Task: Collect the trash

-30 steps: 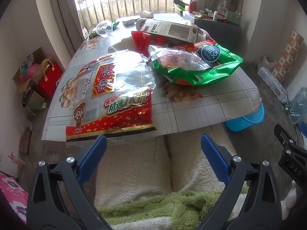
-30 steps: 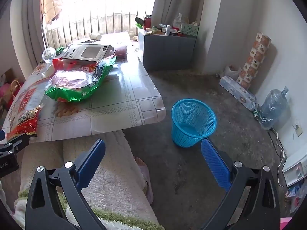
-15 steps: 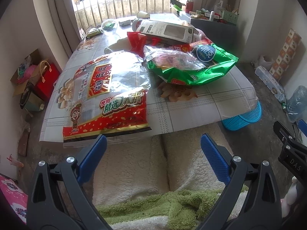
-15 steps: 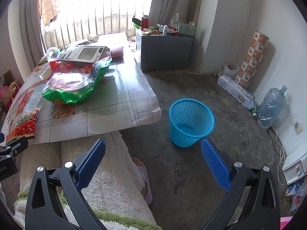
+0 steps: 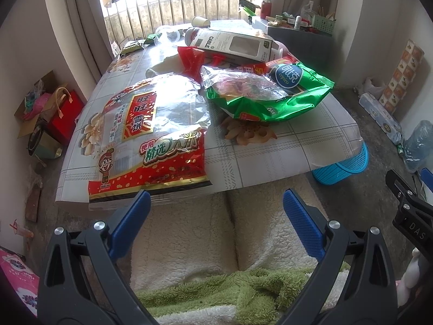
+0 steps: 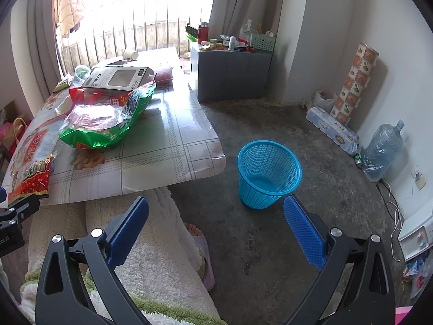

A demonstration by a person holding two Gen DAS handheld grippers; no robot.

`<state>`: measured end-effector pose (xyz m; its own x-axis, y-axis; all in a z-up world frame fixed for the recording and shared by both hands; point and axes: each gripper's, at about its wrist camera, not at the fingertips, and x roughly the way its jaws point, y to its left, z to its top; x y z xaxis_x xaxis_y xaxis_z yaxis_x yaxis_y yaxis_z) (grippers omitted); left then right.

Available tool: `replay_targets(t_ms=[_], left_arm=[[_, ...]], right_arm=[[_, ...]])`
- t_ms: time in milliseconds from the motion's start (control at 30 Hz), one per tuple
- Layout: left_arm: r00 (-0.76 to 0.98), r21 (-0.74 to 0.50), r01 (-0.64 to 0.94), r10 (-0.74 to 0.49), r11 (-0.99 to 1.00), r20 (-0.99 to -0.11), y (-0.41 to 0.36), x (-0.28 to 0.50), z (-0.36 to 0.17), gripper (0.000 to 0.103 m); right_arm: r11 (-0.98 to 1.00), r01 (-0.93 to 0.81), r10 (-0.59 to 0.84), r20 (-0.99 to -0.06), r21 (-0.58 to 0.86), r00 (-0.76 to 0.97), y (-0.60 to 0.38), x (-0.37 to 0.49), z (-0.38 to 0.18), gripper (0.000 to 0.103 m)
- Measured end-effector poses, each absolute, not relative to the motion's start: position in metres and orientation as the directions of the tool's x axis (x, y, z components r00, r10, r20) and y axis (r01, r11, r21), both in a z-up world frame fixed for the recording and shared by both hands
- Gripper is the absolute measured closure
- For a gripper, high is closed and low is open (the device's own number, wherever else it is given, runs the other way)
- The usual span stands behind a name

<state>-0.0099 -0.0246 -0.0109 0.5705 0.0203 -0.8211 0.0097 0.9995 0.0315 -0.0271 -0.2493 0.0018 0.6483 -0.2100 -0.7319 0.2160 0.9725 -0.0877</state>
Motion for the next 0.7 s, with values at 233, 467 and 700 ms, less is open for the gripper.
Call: replay_targets(t_ms=[233,467,700], left_arm=[[0.571,0.031,0.01,0.02,0.999,-0.821,-0.0243,-0.0101,-0.0107,0.009],[0.571,0.032,0.01,0.02,0.999,-0.82,-0.0244,-0.0103,-0.0109,0.009],[0.571,0.032,0.011,0.02,0.999,-0.821,-0.0244,-0.0104,-0.011,0.009]], right_arm=[[0.972,0.217,-0.209,-0.732,-0.086,0.649,-0.249,-0.0259,0.0018,0.006],[0.972,0.217,-0.209,-0.732,-0.085,0.649,-0.2482,-0.0256,0.0013,0.006],[0.972,0.217,-0.209,-0.732,-0.085,0.649,-0.2482,-0.0256,0.0013,0.006]])
